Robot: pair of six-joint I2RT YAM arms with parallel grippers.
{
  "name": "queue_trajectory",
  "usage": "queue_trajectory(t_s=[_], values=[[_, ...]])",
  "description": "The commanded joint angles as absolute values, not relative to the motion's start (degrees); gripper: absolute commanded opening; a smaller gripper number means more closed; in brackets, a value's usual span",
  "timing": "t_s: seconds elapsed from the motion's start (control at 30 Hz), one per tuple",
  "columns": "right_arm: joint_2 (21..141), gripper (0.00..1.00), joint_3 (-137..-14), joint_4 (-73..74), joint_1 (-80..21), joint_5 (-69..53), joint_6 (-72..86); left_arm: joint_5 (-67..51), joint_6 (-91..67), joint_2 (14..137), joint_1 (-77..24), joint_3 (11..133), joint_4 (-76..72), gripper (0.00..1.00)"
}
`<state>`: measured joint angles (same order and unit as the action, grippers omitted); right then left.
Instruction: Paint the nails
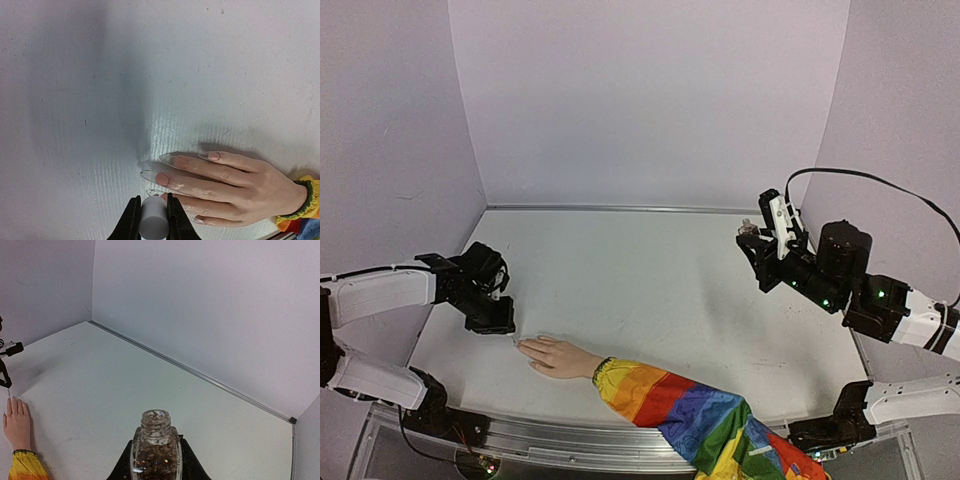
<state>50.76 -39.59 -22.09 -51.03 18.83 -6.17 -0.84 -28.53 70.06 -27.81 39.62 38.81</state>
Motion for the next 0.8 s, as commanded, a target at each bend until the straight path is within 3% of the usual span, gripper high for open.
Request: queue_trajectory(t_s=[0.0,0.77], values=[[50.4,0.00,-40.6,-25.0,-50.7,18.8,-5.8,-5.7,-28.4,68.9,-27.9,42.6,39.6,0.00],[50.5,0.00,-40.6,-24.9,-50.8,19.0,-5.6,-3.0,-28.6,71.9,-27.9,42.4,39.7,0.00]])
